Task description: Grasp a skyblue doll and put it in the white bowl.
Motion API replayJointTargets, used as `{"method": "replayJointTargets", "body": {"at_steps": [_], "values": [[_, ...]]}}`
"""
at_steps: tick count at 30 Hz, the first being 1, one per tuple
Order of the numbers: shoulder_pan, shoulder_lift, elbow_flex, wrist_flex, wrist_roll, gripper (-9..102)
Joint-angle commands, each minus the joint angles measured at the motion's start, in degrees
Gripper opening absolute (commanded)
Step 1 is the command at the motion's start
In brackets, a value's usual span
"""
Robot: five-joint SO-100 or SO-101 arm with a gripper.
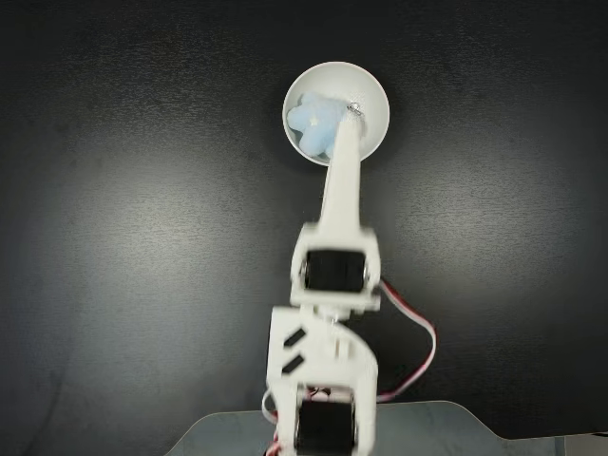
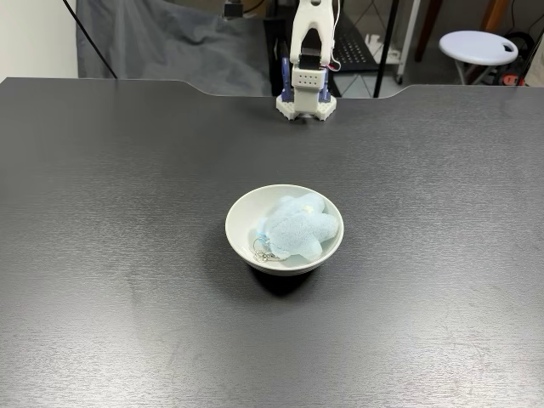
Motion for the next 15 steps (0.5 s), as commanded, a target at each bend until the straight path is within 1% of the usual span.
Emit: {"method": "replayJointTargets", "body": {"at_steps": [1, 3, 6, 7, 10, 15], "values": [[-1.67, 6.50, -3.43, 9.49, 0.79, 25], [-2.81, 6.33, -3.43, 12.13, 1.14, 15], [-4.13, 5.98, -3.08, 13.18, 4.48, -1], [-4.13, 5.98, -2.72, 13.27, 5.89, -3], [-3.60, 5.98, -0.26, 13.18, 9.23, 0], [-3.52, 5.98, 7.56, 12.66, 9.84, -1]]}}
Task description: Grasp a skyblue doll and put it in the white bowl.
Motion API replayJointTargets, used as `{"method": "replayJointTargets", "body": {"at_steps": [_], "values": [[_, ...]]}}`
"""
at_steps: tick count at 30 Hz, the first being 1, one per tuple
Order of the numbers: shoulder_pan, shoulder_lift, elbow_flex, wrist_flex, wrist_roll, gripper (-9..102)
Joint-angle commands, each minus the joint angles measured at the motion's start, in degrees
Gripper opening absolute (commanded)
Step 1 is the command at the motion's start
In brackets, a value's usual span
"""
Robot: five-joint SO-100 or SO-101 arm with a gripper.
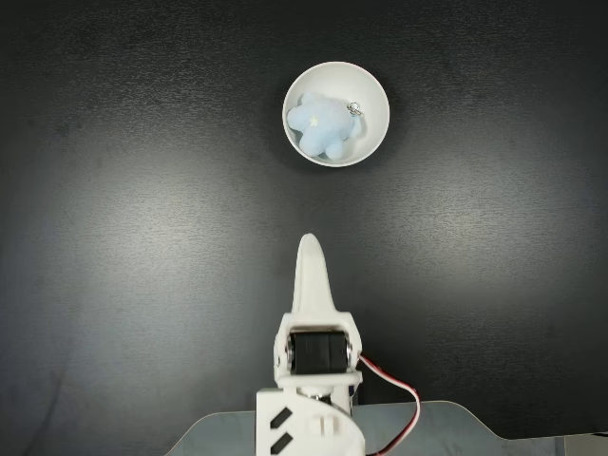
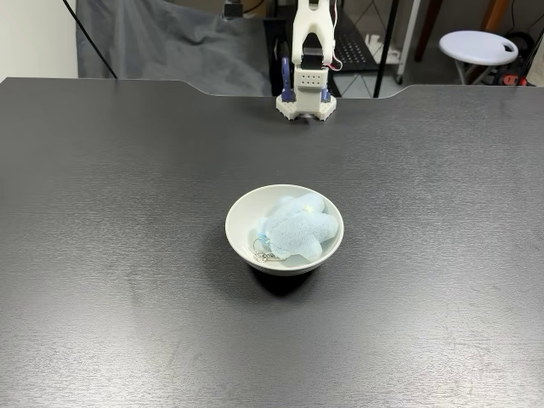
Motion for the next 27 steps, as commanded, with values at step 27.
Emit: {"method": "replayJointTargets", "body": {"at_steps": [27], "values": [[0.18, 8.00, 56.87, -6.77, 0.97, 0]]}}
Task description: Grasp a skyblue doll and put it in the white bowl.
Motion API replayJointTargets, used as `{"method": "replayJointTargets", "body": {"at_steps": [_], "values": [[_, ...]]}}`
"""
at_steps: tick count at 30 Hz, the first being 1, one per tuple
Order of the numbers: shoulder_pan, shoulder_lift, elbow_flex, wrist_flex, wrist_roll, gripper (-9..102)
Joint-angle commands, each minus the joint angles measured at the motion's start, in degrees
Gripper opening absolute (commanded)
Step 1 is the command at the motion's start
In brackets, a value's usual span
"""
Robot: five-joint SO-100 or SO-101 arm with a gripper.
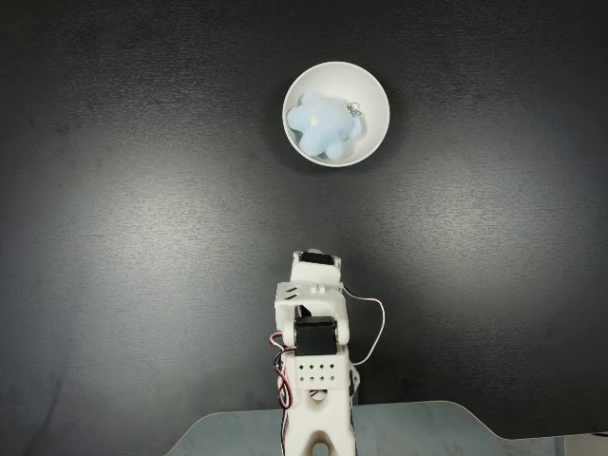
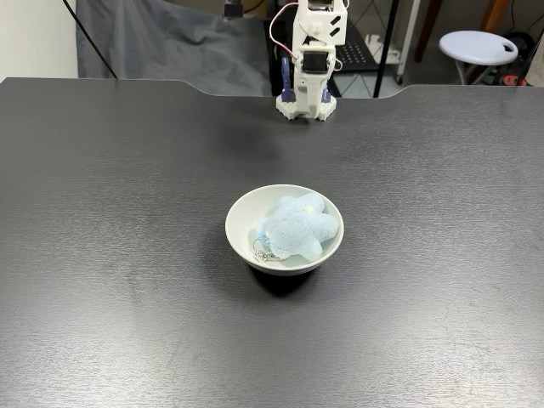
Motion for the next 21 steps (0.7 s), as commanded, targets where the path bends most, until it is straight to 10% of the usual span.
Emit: {"method": "replayJointTargets", "body": {"at_steps": [1, 7, 21], "values": [[0.09, 10.81, 2.99, -3.25, 0.70, 0], [0.26, 43.15, 22.68, -3.87, -0.18, 0], [0.26, 42.71, 26.19, -0.26, -0.26, 0]]}}
